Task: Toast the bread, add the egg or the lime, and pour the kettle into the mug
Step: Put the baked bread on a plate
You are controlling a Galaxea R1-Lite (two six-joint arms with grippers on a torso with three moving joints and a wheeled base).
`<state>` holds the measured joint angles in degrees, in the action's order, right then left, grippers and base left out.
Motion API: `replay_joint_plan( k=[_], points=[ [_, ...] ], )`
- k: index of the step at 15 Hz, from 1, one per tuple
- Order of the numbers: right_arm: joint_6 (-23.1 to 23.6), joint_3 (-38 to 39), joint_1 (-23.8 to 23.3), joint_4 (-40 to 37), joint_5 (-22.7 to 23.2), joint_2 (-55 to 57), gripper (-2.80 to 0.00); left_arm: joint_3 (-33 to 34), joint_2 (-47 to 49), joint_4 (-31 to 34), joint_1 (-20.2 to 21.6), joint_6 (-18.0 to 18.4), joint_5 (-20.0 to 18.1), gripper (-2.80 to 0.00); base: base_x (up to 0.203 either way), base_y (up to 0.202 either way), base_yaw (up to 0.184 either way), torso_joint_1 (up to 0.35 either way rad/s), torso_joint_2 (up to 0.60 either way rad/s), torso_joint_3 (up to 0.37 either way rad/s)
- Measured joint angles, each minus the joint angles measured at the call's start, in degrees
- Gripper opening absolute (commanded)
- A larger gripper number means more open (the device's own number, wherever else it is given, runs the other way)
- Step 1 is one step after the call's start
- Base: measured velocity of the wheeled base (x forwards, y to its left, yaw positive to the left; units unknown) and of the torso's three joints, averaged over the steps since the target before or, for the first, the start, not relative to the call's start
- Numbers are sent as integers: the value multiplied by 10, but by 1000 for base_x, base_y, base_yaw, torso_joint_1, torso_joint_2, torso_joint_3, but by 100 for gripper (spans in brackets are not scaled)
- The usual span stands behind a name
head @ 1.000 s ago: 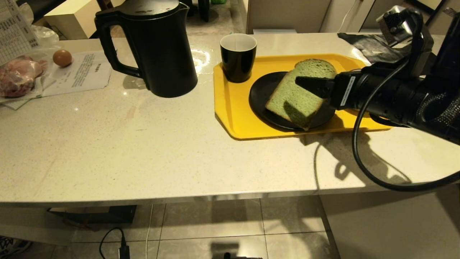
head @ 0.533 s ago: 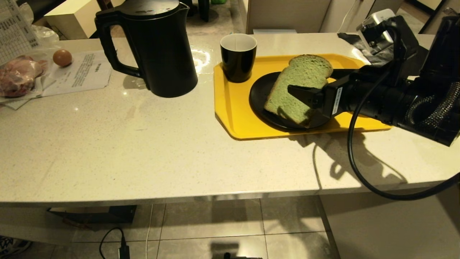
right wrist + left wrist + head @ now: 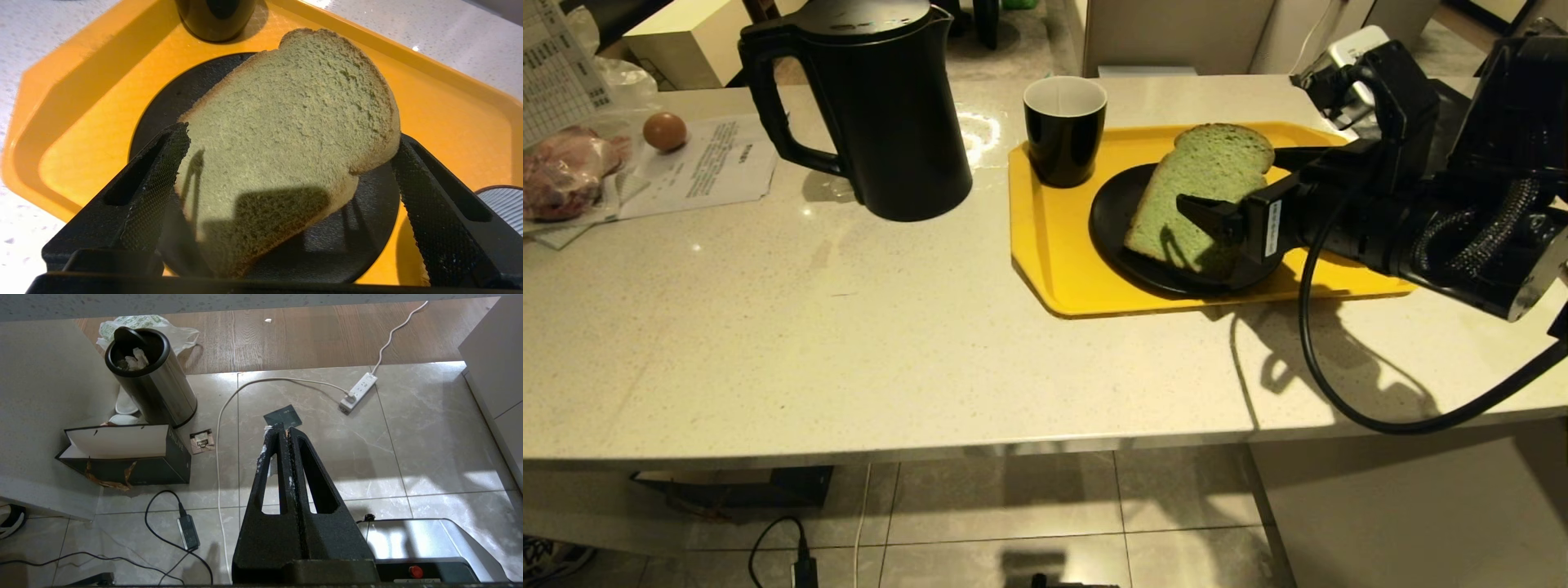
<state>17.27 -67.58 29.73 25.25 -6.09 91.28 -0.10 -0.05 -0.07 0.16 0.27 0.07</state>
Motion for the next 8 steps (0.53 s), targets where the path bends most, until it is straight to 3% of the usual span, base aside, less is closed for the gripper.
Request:
replay_joint_plan(
  k=[8],
  points=[
    [28, -7, 1, 3, -14, 13, 0, 0, 0, 0, 0, 0, 0, -280, 0, 0, 0, 0, 0, 0]
  ],
)
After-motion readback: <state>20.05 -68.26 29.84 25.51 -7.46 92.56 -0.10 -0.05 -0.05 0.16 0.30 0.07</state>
